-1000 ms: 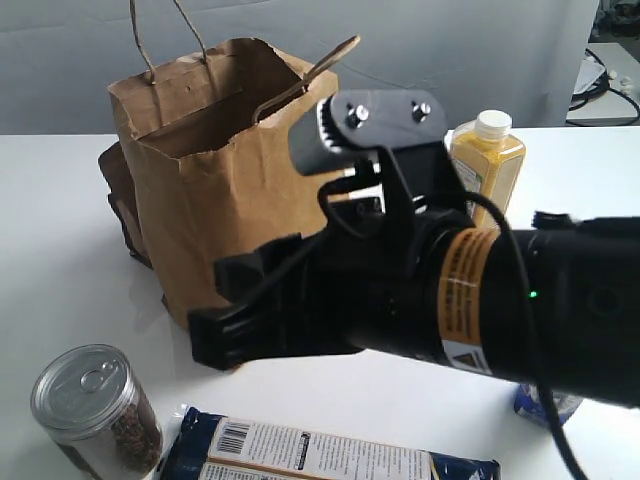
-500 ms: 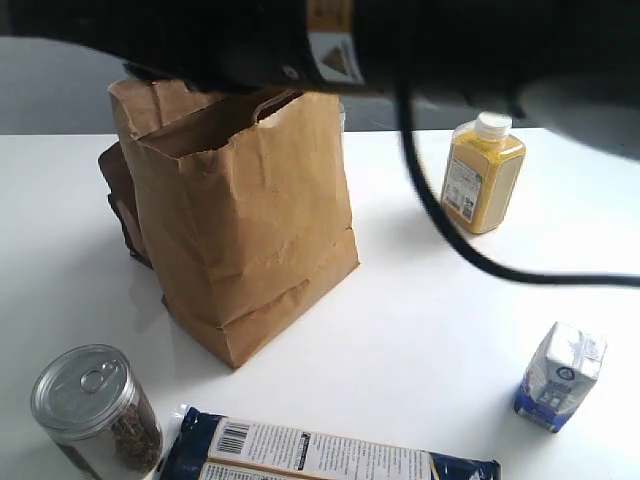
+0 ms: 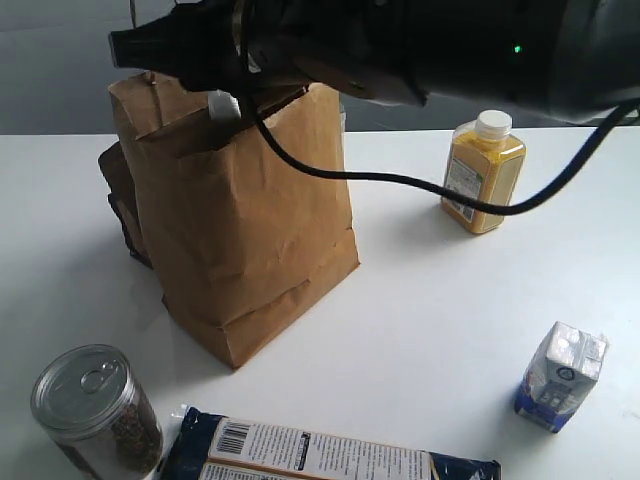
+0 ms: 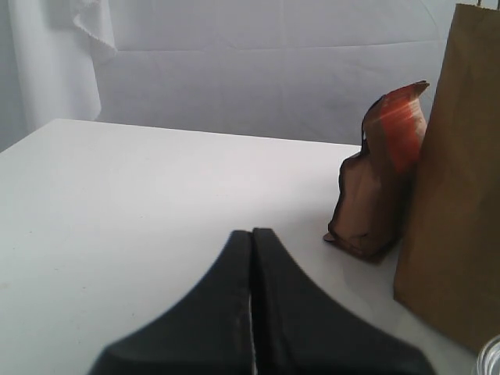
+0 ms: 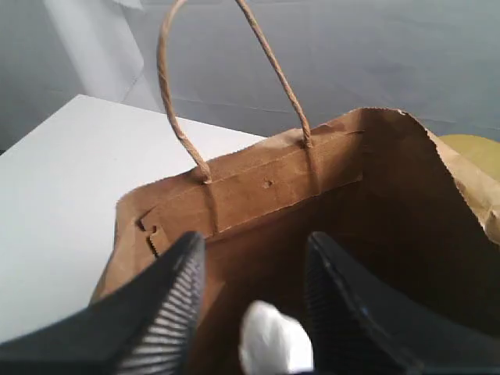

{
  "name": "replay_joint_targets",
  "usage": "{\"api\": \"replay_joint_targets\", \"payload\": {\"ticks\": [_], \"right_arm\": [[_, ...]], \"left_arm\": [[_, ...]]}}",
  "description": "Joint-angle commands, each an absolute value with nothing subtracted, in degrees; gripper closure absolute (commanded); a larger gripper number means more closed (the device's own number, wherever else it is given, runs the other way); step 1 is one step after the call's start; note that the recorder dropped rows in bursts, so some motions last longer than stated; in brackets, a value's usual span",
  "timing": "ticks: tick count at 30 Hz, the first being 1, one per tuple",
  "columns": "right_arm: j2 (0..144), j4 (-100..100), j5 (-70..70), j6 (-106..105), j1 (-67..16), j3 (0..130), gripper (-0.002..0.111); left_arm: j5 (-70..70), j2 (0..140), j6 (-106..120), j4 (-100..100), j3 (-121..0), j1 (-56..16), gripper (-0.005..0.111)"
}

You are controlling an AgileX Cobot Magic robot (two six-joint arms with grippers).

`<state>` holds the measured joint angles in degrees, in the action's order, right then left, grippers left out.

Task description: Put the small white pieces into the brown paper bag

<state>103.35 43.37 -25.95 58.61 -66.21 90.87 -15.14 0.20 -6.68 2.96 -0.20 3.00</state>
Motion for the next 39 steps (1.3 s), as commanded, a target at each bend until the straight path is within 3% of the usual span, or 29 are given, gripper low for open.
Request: {"api": "replay_joint_targets", "payload": {"ticks": [1, 6, 8, 11, 14, 27, 39], "right_arm": [[103.2, 42.8, -26.0, 56.8, -66.0, 91.4, 0.044], [99.1, 36.4, -26.5, 56.4, -67.6, 91.4, 0.051], [96.7, 35.4, -27.7, 53.7, -69.6, 91.4, 0.062], [92.3, 38.7, -28.0, 52.2, -74.1, 87.5, 0.089], [87.4, 40.2, -27.2, 53.7, -75.5, 78.3, 0.103], [67.6, 52.8, -26.2, 72.6, -73.2, 48.6, 0.103], [47.4, 28.0, -16.4, 44.9, -51.0, 26.4, 0.107]], "left_arm": [[-14.8, 0.0, -6.9, 2.5, 0.0, 2.6, 0.107], [-14.8, 0.0, -6.9, 2.5, 0.0, 2.6, 0.107], [-14.8, 0.0, -6.9, 2.5, 0.0, 2.6, 0.107], [-14.8, 0.0, -6.9, 2.5, 0.0, 2.6, 0.107], [-14.8, 0.0, -6.9, 2.5, 0.0, 2.6, 0.107], [-14.8, 0.0, -6.9, 2.5, 0.0, 2.6, 0.107], [-14.8, 0.0, -6.9, 2.5, 0.0, 2.6, 0.107]]}}
